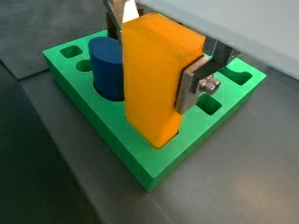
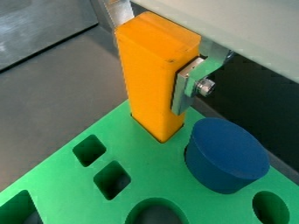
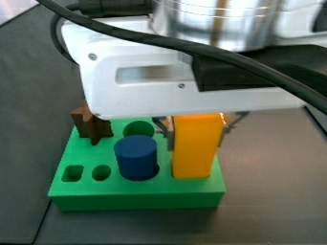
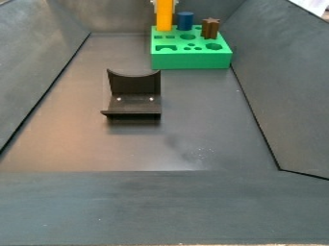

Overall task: Pick up the rectangle object. Move up. Move to above the board. Insert the rectangle object.
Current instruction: Insert the rectangle object.

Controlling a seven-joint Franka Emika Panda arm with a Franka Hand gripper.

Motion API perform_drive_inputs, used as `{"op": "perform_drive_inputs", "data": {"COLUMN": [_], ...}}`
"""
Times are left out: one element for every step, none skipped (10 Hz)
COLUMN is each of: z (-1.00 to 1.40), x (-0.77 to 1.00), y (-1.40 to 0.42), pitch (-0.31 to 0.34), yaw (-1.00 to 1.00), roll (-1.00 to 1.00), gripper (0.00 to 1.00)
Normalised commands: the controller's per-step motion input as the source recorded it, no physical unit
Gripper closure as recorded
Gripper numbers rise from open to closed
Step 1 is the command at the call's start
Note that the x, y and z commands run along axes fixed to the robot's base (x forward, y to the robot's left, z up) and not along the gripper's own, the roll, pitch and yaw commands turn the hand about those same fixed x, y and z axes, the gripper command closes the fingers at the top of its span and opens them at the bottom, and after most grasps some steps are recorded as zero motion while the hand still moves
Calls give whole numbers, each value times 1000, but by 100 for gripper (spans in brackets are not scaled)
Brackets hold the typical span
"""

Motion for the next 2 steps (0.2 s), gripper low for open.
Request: {"op": "perform_drive_inputs", "data": {"z": [0,0], "x": [0,0], "y": [-34,0], "pitch": [9,0], "yaw": [0,0], "roll": [43,0], "gripper": [100,100]}}
